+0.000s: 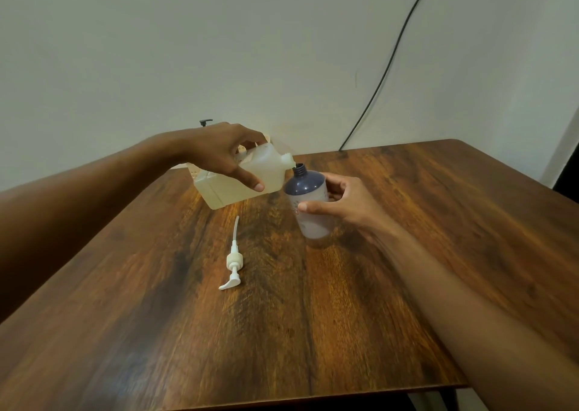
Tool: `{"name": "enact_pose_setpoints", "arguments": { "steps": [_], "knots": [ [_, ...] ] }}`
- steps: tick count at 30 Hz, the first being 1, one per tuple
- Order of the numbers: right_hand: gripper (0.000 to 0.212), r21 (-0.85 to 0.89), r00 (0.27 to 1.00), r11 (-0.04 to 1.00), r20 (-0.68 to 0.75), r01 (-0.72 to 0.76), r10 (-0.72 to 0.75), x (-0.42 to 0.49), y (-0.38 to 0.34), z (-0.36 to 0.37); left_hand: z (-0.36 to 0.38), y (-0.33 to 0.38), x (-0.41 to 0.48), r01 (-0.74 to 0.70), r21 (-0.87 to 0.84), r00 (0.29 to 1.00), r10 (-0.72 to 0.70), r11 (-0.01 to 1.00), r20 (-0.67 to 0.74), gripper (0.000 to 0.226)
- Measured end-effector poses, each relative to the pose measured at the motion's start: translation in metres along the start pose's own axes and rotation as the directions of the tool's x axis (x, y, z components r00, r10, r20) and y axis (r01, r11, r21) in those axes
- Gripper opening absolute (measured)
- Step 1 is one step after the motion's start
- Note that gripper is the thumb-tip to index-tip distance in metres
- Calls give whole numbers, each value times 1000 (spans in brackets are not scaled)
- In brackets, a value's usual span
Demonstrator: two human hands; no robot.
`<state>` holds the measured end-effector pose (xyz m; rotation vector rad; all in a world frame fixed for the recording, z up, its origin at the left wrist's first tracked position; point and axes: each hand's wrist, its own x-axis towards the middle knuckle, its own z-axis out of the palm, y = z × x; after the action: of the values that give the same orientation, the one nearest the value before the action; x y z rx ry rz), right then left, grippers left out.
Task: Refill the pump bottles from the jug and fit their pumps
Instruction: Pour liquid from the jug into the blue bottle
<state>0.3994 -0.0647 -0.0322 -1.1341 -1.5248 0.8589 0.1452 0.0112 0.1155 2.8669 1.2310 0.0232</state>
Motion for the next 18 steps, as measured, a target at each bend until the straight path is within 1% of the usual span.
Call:
{"name": "enact_pose_setpoints", "arguments": {
  "steps": [11, 18],
  "knots": [
    [59, 2, 1000, 1000, 4, -5, 5, 0, 0, 1, -2, 4, -2, 9, 9, 1000, -9, 1000, 11, 86],
    [65, 6, 1000, 1000, -2, -10, 10, 1, 4, 0, -2, 4, -2, 4, 19, 1000, -4, 1000, 14, 85]
  ]
}}
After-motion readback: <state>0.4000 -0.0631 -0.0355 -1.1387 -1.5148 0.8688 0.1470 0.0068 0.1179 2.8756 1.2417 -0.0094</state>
